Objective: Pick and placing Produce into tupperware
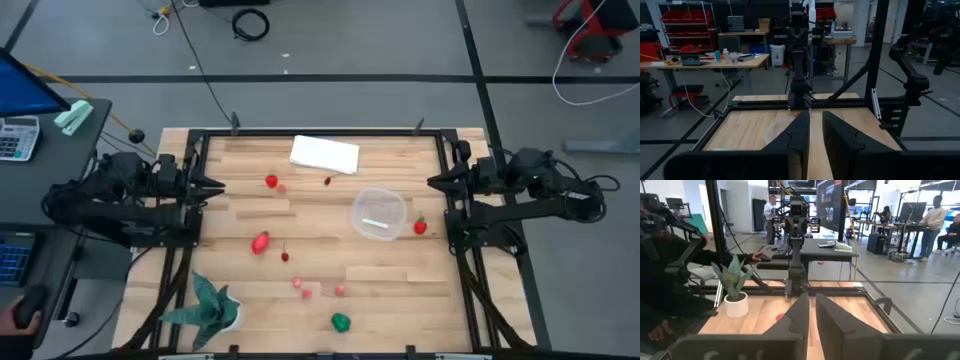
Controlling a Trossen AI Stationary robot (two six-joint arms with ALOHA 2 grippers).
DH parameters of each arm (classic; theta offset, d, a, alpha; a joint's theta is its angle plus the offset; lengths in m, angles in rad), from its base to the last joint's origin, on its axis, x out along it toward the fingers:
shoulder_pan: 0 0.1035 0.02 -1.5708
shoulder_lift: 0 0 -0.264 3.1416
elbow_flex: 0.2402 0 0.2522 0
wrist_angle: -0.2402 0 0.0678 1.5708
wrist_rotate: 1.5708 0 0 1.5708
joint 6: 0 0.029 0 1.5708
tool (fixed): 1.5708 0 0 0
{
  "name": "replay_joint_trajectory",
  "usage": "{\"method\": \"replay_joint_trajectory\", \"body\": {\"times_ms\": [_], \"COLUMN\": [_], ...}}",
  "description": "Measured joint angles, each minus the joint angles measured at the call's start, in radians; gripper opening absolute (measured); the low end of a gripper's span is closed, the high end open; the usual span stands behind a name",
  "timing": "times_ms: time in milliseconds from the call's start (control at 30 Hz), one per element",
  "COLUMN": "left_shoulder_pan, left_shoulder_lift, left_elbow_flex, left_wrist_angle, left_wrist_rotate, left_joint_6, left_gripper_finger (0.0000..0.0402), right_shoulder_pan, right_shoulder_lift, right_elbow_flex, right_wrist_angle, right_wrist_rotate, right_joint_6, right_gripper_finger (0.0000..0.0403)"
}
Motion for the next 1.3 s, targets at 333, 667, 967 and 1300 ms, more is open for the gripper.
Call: {"method": "replay_joint_trajectory", "body": {"times_ms": [333,667,967,1300], "left_shoulder_pan": [0.0,0.0,0.0,0.0], "left_shoulder_lift": [0.0,0.0,0.0,0.0], "left_elbow_flex": [0.0,0.0,0.0,0.0], "left_wrist_angle": [0.0,0.0,0.0,0.0], "left_wrist_rotate": [0.0,0.0,0.0,0.0], "left_joint_6": [0.0,0.0,0.0,0.0], "left_gripper_finger": [0.0053,0.0061,0.0053,0.0061], "right_shoulder_pan": [0.0,0.0,0.0,0.0], "right_shoulder_lift": [0.0,0.0,0.0,0.0], "right_elbow_flex": [0.0,0.0,0.0,0.0], "right_wrist_angle": [0.0,0.0,0.0,0.0], "right_wrist_rotate": [0.0,0.0,0.0,0.0], "right_joint_6": [0.0,0.0,0.0,0.0], "right_gripper_finger": [0.0042,0.0042,0.0042,0.0042]}}
